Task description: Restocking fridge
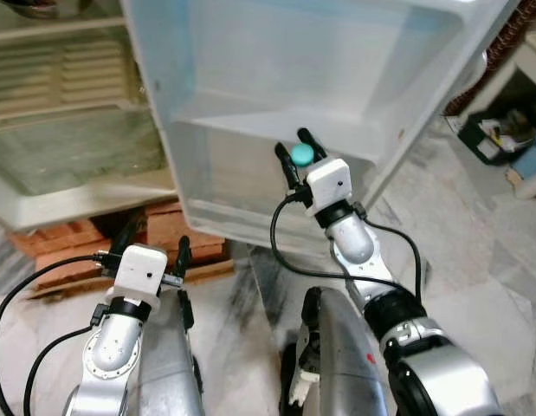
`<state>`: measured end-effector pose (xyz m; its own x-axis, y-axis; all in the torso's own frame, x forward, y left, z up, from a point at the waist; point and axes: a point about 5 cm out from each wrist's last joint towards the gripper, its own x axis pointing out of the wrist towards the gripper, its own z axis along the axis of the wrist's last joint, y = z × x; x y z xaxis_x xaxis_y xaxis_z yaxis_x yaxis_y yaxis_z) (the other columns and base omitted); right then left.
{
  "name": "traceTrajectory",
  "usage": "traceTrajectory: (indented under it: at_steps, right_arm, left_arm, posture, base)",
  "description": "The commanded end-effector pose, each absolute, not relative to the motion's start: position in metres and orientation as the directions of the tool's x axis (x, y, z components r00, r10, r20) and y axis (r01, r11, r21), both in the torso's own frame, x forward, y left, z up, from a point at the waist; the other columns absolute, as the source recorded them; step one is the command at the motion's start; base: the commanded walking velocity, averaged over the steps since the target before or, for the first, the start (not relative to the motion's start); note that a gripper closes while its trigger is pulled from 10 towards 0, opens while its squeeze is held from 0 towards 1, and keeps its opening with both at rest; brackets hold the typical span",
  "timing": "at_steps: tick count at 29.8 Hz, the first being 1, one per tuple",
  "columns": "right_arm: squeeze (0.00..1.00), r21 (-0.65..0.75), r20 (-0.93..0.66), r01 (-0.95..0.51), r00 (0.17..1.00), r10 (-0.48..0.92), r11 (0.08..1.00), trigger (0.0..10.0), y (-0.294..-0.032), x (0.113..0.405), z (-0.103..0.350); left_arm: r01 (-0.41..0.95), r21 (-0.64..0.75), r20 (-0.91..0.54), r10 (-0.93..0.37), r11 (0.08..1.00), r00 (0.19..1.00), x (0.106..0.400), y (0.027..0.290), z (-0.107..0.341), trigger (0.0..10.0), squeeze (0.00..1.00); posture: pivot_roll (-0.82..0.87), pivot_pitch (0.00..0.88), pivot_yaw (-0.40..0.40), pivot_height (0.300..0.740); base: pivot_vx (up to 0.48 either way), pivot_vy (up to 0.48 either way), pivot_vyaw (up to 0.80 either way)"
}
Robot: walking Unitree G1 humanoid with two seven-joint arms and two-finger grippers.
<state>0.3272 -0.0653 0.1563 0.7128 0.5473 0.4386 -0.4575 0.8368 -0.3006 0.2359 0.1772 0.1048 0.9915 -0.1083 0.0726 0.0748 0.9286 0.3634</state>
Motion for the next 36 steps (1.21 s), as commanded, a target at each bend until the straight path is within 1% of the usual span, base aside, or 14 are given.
traceTrajectory:
  at_steps: [1,4,5,7,9,12,18,22,25,28,31,32,34,36]
  right_arm:
    - [0.0,-0.307,0.409,-0.543,0.666,0.623,0.782,10.0,-0.052,0.318,0.151]
    - [0.0,-0.323,0.367,-0.612,0.622,0.692,0.722,10.0,-0.046,0.306,0.138]
    - [0.0,-0.323,0.367,-0.612,0.622,0.692,0.722,10.0,-0.046,0.306,0.138]
    - [0.0,-0.385,0.399,-0.559,0.616,0.679,0.734,10.0,-0.049,0.304,0.145]
    - [0.0,-0.354,0.396,-0.577,0.62,0.677,0.736,10.0,-0.049,0.305,0.149]
    - [0.0,-0.385,0.355,-0.601,0.604,0.714,0.7,10.0,-0.048,0.303,0.142]
    - [0.0,-0.511,0.274,-0.549,0.625,0.731,0.661,10.0,-0.052,0.307,0.127]
    - [0.0,-0.541,0.23,-0.545,0.636,0.736,0.64,10.0,-0.051,0.308,0.12]
    - [0.0,-0.576,0.143,-0.535,0.678,0.72,0.618,10.0,-0.055,0.31,0.102]
    - [0.0,-0.566,0.079,-0.534,0.723,0.686,0.628,10.0,-0.059,0.313,0.089]
    - [0.0,-0.528,-0.024,-0.513,0.806,0.591,0.677,10.0,-0.071,0.321,0.074]
    - [0.0,-0.489,-0.094,-0.495,0.848,0.521,0.718,10.0,-0.08,0.326,0.067]
    - [0.0,-0.469,-0.121,-0.489,0.86,0.495,0.736,10.0,-0.083,0.327,0.064]
    - [0.0,-0.396,-0.131,-0.442,0.895,0.427,0.805,10.0,-0.092,0.334,0.066]
  left_arm:
    - [0.081,0.359,0.041,-0.103,0.93,0.994,0.233,0.178,0.098,10.0,0.0]
    - [0.077,0.362,0.042,-0.099,0.929,0.994,0.234,0.178,0.098,10.0,0.0]
    - [0.077,0.362,0.042,-0.099,0.929,0.994,0.234,0.178,0.098,10.0,0.0]
    - [0.077,0.363,0.042,-0.098,0.928,0.994,0.235,0.179,0.097,10.0,0.0]
    - [0.08,0.365,0.039,-0.101,0.928,0.994,0.235,0.179,0.096,10.0,0.0]
    - [0.083,0.365,0.038,-0.104,0.927,0.994,0.237,0.178,0.096,10.0,0.0]
    - [0.093,0.362,0.04,-0.115,0.928,0.993,0.239,0.174,0.096,10.0,0.0]
    - [0.096,0.361,0.04,-0.118,0.928,0.992,0.238,0.173,0.096,10.0,0.0]
    - [0.098,0.359,0.041,-0.12,0.928,0.992,0.236,0.171,0.096,10.0,0.0]
    - [0.1,0.358,0.039,-0.122,0.928,0.992,0.235,0.17,0.096,10.0,0.0]
    - [0.104,0.357,0.033,-0.124,0.928,0.992,0.233,0.17,0.095,10.0,0.0]
    - [0.106,0.357,0.028,-0.124,0.928,0.992,0.232,0.171,0.094,10.0,0.0]
    - [0.107,0.356,0.025,-0.124,0.928,0.992,0.232,0.171,0.094,10.0,0.0]
    - [0.115,0.353,0.02,-0.13,0.928,0.991,0.231,0.17,0.093,10.0,0.0]
  posture:
    - [0.15,0.215,-0.081,0.525]
    - [0.16,0.209,-0.081,0.525]
    - [0.16,0.209,-0.081,0.525]
    - [0.16,0.203,-0.079,0.525]
    - [0.15,0.196,-0.079,0.525]
    - [0.15,0.195,-0.078,0.525]
    - [0.14,0.202,-0.08,0.525]
    - [0.14,0.205,-0.082,0.525]
    - [0.15,0.216,-0.085,0.525]
    - [0.16,0.222,-0.086,0.525]
    - [0.16,0.227,-0.088,0.525]
    - [0.17,0.23,-0.088,0.525]
    - [0.17,0.23,-0.088,0.525]
    - [0.16,0.231,-0.087,0.525]
  base:
    - [0.0,0.0,0.0]
    - [0.0,0.0,0.0]
    - [0.0,0.0,0.0]
    - [0.0,0.0,0.0]
    - [0.0,0.0,0.0]
    - [0.0,0.0,0.0]
    - [0.0,0.0,0.0]
    - [0.0,0.0,0.0]
    - [0.0,0.0,0.0]
    - [0.0,0.0,0.0]
    - [0.0,0.0,0.0]
    - [0.0,0.0,0.0]
    - [0.0,0.0,0.0]
    - [0.0,0.0,0.0]
